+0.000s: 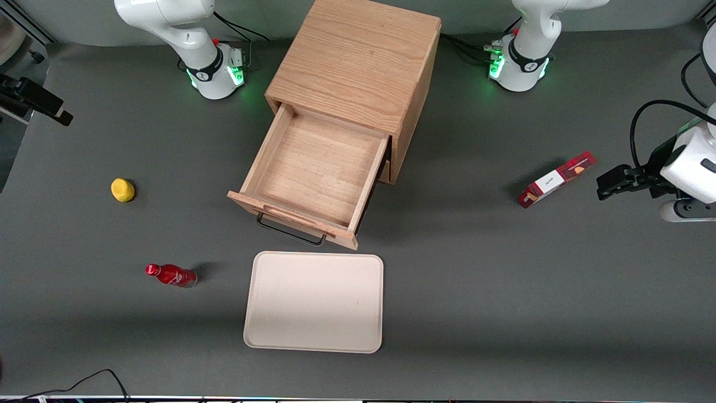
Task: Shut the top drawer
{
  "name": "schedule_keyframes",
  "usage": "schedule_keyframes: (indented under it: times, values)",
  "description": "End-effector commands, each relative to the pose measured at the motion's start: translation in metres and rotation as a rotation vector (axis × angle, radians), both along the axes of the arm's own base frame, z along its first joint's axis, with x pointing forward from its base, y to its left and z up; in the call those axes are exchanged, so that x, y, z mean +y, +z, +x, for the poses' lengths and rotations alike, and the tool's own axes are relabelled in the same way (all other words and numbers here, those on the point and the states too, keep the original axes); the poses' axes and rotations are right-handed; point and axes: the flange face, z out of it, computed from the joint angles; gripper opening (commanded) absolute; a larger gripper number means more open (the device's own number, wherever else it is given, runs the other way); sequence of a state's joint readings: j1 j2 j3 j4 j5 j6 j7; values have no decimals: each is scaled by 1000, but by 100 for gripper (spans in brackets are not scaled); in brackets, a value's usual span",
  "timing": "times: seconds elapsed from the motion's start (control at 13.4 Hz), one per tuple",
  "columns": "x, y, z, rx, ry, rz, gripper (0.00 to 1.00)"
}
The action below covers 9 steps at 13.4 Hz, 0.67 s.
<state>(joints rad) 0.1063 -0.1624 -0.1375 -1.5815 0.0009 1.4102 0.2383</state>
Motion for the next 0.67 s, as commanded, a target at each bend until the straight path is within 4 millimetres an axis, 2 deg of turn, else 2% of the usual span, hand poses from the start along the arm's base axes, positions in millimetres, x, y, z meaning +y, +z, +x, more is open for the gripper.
schedule_keyframes:
  times: [0.0, 0.37, 0.6]
  values:
    - [2, 8, 0, 8, 43, -13, 100]
    - [-2, 11, -5, 26, -28, -5, 100]
    - [10, 10, -7, 36, -2, -10, 100]
